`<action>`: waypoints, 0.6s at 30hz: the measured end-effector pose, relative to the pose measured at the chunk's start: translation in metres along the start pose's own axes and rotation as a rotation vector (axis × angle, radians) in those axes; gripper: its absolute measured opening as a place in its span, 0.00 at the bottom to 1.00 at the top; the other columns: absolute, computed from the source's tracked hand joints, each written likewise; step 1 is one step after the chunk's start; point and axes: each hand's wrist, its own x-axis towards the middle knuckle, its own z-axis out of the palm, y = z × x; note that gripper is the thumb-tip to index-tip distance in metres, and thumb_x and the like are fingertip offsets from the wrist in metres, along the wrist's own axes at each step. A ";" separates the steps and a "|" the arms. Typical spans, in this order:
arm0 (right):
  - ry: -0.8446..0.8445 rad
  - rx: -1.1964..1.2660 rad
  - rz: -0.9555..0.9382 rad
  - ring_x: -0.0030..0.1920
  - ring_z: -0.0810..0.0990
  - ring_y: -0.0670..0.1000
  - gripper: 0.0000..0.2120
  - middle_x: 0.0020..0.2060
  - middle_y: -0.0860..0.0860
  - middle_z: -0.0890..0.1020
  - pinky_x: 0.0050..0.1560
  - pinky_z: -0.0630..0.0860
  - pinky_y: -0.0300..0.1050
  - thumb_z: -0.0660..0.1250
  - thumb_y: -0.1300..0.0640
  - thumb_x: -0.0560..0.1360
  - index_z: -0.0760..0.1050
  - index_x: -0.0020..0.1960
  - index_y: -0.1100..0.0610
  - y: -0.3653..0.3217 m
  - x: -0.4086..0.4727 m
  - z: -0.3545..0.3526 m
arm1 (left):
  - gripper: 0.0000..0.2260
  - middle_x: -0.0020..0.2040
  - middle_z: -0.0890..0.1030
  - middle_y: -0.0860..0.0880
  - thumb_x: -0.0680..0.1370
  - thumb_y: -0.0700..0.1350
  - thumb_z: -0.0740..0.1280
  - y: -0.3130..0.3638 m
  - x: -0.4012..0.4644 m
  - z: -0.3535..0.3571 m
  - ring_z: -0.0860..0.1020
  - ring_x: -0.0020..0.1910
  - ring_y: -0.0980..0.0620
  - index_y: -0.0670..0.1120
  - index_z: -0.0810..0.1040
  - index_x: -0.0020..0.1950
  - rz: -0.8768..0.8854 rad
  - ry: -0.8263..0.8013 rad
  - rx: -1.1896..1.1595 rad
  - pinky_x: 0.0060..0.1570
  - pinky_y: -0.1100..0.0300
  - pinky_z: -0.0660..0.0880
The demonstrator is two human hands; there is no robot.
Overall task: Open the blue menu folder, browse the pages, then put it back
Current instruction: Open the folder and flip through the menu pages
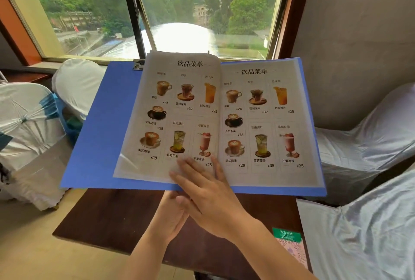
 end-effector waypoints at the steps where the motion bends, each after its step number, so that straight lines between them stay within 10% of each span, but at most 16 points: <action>1: -0.011 0.019 0.008 0.75 0.39 0.44 0.23 0.76 0.47 0.50 0.71 0.28 0.57 0.45 0.43 0.79 0.53 0.73 0.46 0.001 -0.001 -0.001 | 0.21 0.56 0.84 0.48 0.77 0.41 0.63 0.001 0.000 0.003 0.81 0.56 0.51 0.44 0.63 0.69 0.003 0.002 0.018 0.46 0.59 0.80; 5: -0.010 0.236 0.023 0.75 0.50 0.44 0.23 0.75 0.47 0.59 0.75 0.42 0.55 0.48 0.44 0.79 0.57 0.73 0.46 0.007 -0.005 -0.014 | 0.30 0.56 0.84 0.48 0.65 0.48 0.78 0.001 0.002 0.012 0.81 0.55 0.50 0.49 0.70 0.64 -0.020 -0.050 0.067 0.46 0.60 0.80; 12: 0.628 0.009 0.606 0.73 0.55 0.59 0.35 0.73 0.60 0.60 0.68 0.61 0.67 0.70 0.57 0.71 0.56 0.73 0.50 0.092 -0.045 -0.062 | 0.23 0.53 0.85 0.43 0.69 0.30 0.64 0.004 0.007 -0.003 0.83 0.50 0.44 0.47 0.74 0.61 -0.060 0.034 0.030 0.43 0.54 0.82; 18: 0.320 1.053 0.829 0.51 0.83 0.57 0.28 0.55 0.58 0.81 0.45 0.83 0.56 0.68 0.55 0.71 0.64 0.69 0.49 0.147 -0.086 -0.086 | 0.21 0.53 0.85 0.44 0.69 0.30 0.63 0.006 0.009 -0.007 0.83 0.52 0.44 0.51 0.80 0.55 -0.071 0.027 0.005 0.42 0.53 0.82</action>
